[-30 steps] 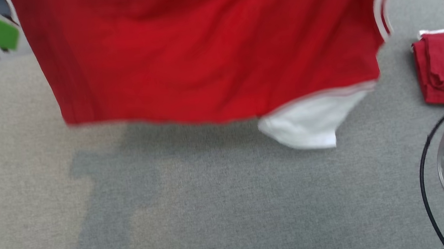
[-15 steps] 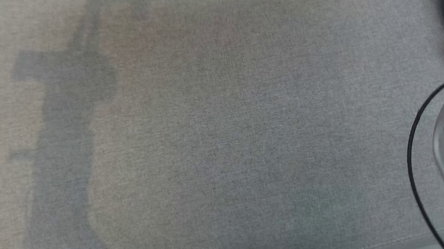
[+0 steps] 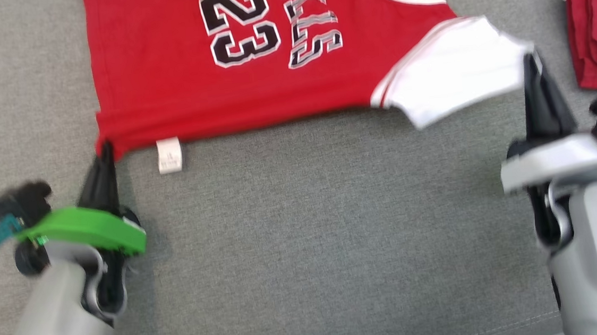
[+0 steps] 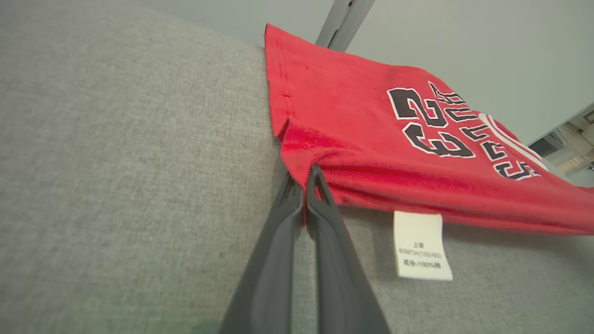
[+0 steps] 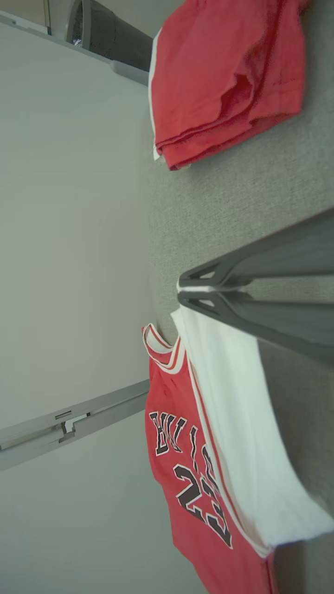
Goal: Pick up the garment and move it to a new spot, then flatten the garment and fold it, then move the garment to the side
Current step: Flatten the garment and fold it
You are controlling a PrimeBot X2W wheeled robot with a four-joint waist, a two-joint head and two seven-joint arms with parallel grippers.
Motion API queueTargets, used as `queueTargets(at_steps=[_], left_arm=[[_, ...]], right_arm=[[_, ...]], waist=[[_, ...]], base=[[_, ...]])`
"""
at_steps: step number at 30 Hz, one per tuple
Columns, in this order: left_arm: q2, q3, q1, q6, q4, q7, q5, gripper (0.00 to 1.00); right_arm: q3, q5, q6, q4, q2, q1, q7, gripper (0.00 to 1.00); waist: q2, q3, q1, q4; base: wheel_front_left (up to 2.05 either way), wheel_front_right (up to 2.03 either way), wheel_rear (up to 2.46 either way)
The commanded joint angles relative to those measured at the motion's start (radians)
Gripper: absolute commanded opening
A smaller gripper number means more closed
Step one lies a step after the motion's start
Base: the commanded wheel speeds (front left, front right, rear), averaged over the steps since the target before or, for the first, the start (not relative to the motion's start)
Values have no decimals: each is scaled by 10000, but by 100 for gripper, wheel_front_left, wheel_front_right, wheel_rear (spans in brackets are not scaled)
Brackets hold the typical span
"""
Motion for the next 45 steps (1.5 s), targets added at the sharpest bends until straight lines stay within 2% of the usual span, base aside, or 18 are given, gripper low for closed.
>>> queueTargets(at_steps=[1, 8, 20, 30, 37, 45], left_arm=[[-104, 345, 375, 22, 101, -29, -104, 0], [-884, 957, 2290, 22, 366, -25, 711, 0], [-2043, 2410, 4894, 25, 125, -18, 1630, 0], [-2614, 2192, 6467, 24, -760, -18, 1990, 0], [-2645, 2003, 6303, 24, -1857, -17, 1931, 0], [-2203, 1480, 4747, 24, -2239, -17, 1663, 0]], right_arm=[[-92, 155, -20, -34, -70, 546, -45, 0], [-296, 773, -22, 127, -76, 2682, -45, 0], [-230, 1168, -25, 611, -83, 4911, -46, 0], [-270, 1535, -23, 445, -75, 6256, -46, 0], [-337, 1652, -20, -177, -63, 5848, -45, 0], [16, 1274, -20, -171, -56, 3787, -45, 0]], waist=[[0, -447, 0, -14], [0, -1603, 0, 32], [0, -3536, 0, 262], [0, -4136, 0, 631], [0, -3939, 0, 679], [0, -2954, 0, 616]], base=[[0, 0, 0], [0, 0, 0], [0, 0, 0], [0, 0, 0], [0, 0, 0], [0, 0, 0]])
